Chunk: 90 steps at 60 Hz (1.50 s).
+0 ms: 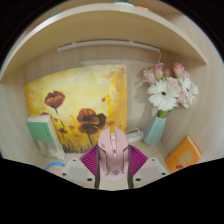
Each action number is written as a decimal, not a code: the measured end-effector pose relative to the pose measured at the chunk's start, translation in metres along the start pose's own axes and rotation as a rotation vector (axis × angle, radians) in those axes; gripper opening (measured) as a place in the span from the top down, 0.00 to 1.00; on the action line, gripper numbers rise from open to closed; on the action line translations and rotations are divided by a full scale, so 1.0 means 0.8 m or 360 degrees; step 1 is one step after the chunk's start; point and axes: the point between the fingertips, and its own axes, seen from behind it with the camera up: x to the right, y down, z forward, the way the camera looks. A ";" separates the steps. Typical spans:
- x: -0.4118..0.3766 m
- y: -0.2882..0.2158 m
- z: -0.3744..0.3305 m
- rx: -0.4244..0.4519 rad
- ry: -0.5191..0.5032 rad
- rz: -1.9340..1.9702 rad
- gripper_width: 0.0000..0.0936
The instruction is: Arrange mouse
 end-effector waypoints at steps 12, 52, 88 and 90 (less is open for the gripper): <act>-0.184 -0.054 -0.050 0.0173 -0.0169 -0.0081 0.60; -0.325 0.307 0.074 -0.0565 -0.0191 -0.0281 0.59; -0.259 0.121 -0.077 -0.0267 -0.0243 -0.0095 0.22; -0.245 0.109 -0.094 -0.0225 -0.0228 -0.0100 0.22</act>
